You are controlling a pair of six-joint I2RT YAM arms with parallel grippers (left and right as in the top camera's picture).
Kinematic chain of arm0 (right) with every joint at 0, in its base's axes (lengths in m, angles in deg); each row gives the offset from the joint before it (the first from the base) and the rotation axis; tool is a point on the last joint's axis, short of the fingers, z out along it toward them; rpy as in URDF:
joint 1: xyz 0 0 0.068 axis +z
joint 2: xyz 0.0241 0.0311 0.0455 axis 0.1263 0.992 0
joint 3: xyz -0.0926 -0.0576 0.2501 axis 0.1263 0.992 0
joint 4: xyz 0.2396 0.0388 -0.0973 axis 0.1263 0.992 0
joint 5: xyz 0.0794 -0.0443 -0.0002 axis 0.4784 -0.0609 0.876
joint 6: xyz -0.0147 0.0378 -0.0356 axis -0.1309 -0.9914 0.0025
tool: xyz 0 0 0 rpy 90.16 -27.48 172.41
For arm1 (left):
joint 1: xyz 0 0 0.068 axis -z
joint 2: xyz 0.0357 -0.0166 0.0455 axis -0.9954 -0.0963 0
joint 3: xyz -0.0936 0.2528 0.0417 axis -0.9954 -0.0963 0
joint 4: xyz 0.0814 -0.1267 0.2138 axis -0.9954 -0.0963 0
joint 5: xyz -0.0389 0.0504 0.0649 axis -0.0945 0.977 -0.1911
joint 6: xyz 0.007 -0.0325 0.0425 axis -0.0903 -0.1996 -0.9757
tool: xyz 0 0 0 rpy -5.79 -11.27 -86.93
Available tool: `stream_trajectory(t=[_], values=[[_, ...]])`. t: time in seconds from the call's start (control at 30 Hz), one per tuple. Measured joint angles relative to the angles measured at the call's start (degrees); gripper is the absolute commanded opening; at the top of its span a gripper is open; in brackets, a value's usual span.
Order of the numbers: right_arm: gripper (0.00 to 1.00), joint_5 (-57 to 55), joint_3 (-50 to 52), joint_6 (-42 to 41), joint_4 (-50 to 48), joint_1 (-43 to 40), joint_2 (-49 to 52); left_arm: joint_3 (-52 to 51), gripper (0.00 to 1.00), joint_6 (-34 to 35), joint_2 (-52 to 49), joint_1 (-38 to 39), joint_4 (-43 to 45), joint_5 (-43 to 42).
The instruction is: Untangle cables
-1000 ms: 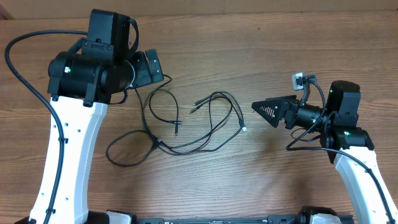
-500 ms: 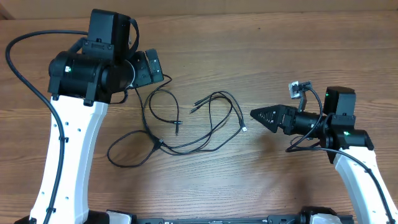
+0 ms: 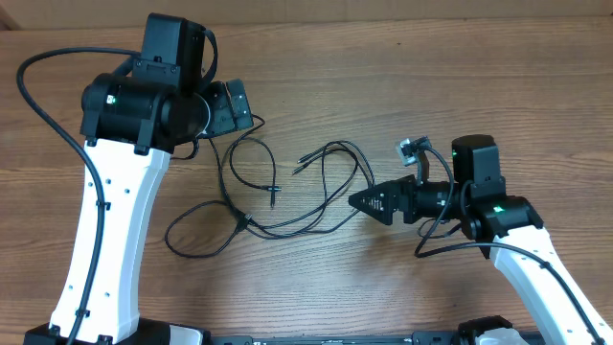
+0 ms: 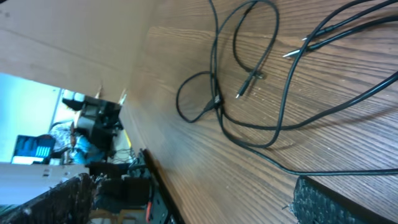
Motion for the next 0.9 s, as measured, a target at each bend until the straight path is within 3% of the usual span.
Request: stream_trajectory(t=[0.47,0.9], values=[[1.00,-14.71,0.00,-14.58,-8.61,6.12,6.10,-0.02,1.00,-13.75,-0.20,-0.68,-4.63,0.42],[1.00,-16.50,0.04,-18.62,-15.76,13.11,14.93,-0.02,1.00,-18.21,-0.20,-7.13,-4.26,0.42]])
